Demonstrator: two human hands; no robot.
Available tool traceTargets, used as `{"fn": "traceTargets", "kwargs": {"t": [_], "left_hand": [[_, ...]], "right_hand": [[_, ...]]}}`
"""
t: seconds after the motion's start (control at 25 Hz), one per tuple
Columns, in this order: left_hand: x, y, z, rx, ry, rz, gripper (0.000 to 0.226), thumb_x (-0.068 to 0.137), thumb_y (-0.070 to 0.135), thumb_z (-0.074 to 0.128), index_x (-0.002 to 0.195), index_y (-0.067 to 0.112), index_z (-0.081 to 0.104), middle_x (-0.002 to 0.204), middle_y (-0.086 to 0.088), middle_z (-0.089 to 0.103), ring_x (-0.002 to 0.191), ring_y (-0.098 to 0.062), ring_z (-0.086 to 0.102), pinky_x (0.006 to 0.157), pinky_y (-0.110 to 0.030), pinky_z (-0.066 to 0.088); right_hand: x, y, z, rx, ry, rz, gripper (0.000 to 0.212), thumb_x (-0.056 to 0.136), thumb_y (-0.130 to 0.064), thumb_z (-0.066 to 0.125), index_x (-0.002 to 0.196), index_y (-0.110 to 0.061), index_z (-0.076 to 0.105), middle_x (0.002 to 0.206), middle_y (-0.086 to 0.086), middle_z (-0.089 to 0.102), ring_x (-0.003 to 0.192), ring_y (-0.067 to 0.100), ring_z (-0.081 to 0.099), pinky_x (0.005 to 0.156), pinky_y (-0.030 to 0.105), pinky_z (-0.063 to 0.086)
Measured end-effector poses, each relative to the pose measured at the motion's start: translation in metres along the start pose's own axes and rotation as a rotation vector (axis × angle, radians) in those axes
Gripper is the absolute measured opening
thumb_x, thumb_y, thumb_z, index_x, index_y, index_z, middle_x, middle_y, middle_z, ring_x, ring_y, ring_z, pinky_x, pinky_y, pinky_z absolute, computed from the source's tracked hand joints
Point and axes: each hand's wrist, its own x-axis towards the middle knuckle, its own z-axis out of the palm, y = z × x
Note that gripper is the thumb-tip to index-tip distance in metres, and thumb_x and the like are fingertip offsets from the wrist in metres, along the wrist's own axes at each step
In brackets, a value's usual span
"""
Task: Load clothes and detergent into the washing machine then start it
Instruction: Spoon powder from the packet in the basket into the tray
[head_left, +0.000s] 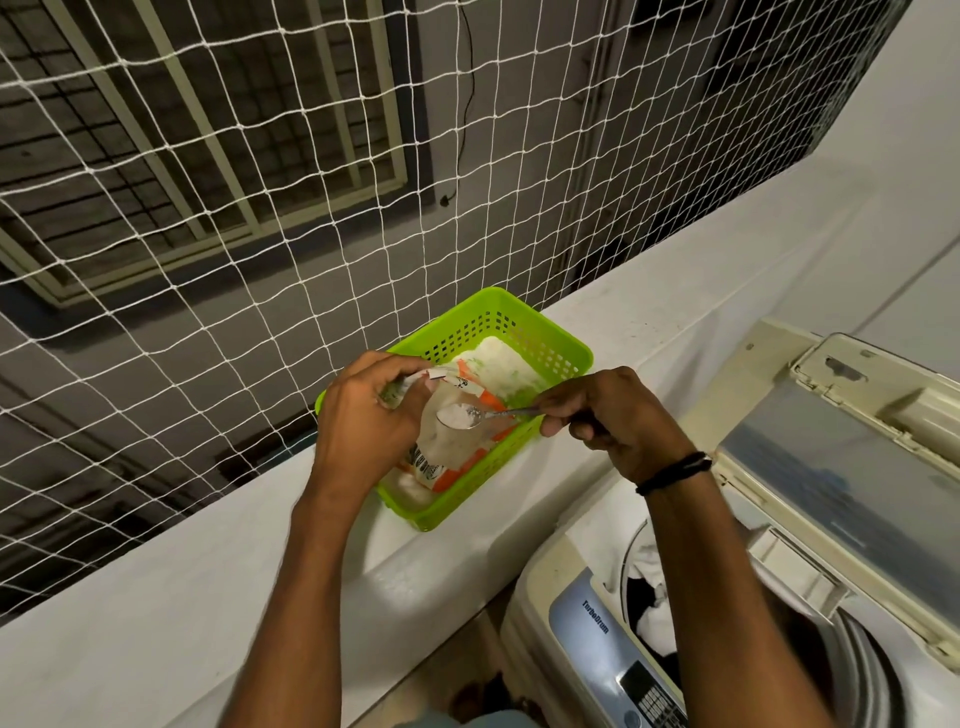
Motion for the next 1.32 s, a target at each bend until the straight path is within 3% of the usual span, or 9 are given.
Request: {"fn": "traceTargets", "kwargs": {"t": [0.28, 0.52, 0.68, 0.84, 1.04, 1.32], "left_hand": [[-0.002, 0.004, -0.002, -0.002, -0.014, 0.007, 0.025, 0.082, 0.014, 0.074, 0.102, 0.029, 0.076, 0.103, 0.013, 0.066, 0.093, -0.009, 0.066, 0.086, -0.033, 0.056], [-0.01, 0.027, -0.004, -0.021, 0.001, 0.059, 0.048, 0.069, 0.003, 0.056, 0.102, 0.033, 0.073, 0.107, 0.011, 0.063, 0.103, -0.019, 0.062, 0.092, -0.043, 0.053], [-0.018, 0.063, 0.005, -0.1, 0.064, 0.14, 0.052, 0.068, -0.004, 0.052, 0.101, 0.032, 0.07, 0.108, 0.007, 0.063, 0.105, -0.018, 0.062, 0.095, -0.036, 0.05], [-0.031, 0.099, 0.033, -0.203, 0.048, 0.261, 0.041, 0.075, -0.008, 0.052, 0.101, 0.016, 0.074, 0.107, -0.003, 0.066, 0.104, -0.019, 0.062, 0.092, -0.03, 0.049], [-0.053, 0.124, 0.094, -0.298, -0.17, 0.304, 0.047, 0.071, -0.008, 0.048, 0.104, 0.015, 0.072, 0.106, 0.002, 0.065, 0.095, -0.017, 0.06, 0.085, -0.025, 0.047], [-0.101, 0.124, 0.207, -0.357, -0.617, 0.152, 0.046, 0.082, -0.007, 0.055, 0.114, 0.024, 0.067, 0.115, 0.006, 0.061, 0.097, -0.01, 0.061, 0.084, -0.028, 0.054]], "right_hand": [[-0.006, 0.006, -0.005, 0.042, 0.015, -0.004, 0.016, 0.076, 0.006, 0.06, 0.086, 0.01, 0.072, 0.057, 0.016, 0.066, 0.04, 0.016, 0.029, 0.04, 0.016, 0.018], [-0.023, 0.01, -0.022, 0.073, 0.022, -0.022, 0.019, 0.076, 0.002, 0.062, 0.089, 0.007, 0.075, 0.063, 0.018, 0.067, 0.042, 0.014, 0.03, 0.04, 0.019, 0.02], [-0.046, 0.018, -0.046, 0.106, 0.085, -0.047, 0.018, 0.078, 0.001, 0.062, 0.085, 0.0, 0.078, 0.066, 0.017, 0.068, 0.044, 0.013, 0.032, 0.043, 0.022, 0.02], [-0.075, 0.042, -0.085, 0.213, 0.197, -0.036, 0.018, 0.079, 0.002, 0.06, 0.083, 0.001, 0.078, 0.066, 0.016, 0.067, 0.043, 0.012, 0.034, 0.04, 0.02, 0.021], [-0.107, 0.11, -0.146, 0.404, 0.452, 0.016, 0.02, 0.075, 0.006, 0.058, 0.082, 0.004, 0.077, 0.064, 0.017, 0.066, 0.044, 0.016, 0.024, 0.035, 0.017, 0.02], [-0.124, 0.22, -0.222, 0.634, 0.784, 0.182, 0.018, 0.08, 0.003, 0.058, 0.09, 0.004, 0.072, 0.068, 0.016, 0.069, 0.038, 0.01, 0.031, 0.032, 0.014, 0.019]]}}
